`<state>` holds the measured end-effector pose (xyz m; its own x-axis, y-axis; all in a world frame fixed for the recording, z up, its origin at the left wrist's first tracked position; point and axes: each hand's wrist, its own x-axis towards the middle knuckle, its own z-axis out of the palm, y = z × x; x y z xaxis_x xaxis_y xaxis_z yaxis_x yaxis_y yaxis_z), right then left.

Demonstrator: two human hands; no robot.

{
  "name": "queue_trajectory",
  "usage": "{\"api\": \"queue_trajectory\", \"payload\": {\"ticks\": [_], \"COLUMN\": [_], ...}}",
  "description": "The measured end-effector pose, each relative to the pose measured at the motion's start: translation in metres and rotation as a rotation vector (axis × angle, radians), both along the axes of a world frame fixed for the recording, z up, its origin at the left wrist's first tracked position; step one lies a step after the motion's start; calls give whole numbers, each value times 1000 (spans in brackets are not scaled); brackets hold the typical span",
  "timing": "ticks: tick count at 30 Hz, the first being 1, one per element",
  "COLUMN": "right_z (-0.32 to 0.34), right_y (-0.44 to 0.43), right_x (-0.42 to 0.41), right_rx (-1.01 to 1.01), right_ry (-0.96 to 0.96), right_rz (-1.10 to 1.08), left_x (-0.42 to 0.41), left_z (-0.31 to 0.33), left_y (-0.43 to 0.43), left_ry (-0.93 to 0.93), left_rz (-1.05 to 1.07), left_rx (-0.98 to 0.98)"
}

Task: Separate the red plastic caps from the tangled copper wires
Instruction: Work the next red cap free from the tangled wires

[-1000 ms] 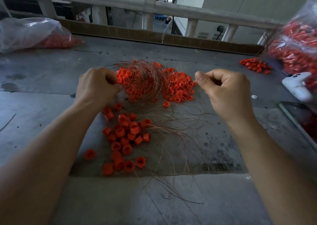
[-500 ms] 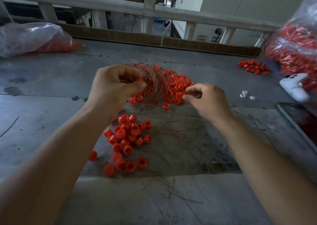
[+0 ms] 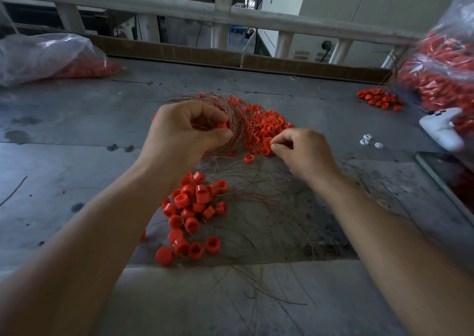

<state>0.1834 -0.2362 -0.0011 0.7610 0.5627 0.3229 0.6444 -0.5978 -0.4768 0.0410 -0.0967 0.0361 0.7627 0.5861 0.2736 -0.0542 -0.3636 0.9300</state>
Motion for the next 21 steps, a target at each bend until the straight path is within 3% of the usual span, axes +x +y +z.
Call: {"api": "queue_trajectory", "payload": {"ticks": [12, 21], "right_z": [0, 30], "right_y": [-1, -23], "right_x": [0, -8], "right_rx": [-22, 422], "right_ry": [-55, -125], "right_rz": [-18, -2], "left_x": [-2, -3], "left_z": [-1, 0], "left_y": [-5, -10], "left_ry": [31, 1], "left_rz": [-24, -119], "left_rx": [48, 134]}}
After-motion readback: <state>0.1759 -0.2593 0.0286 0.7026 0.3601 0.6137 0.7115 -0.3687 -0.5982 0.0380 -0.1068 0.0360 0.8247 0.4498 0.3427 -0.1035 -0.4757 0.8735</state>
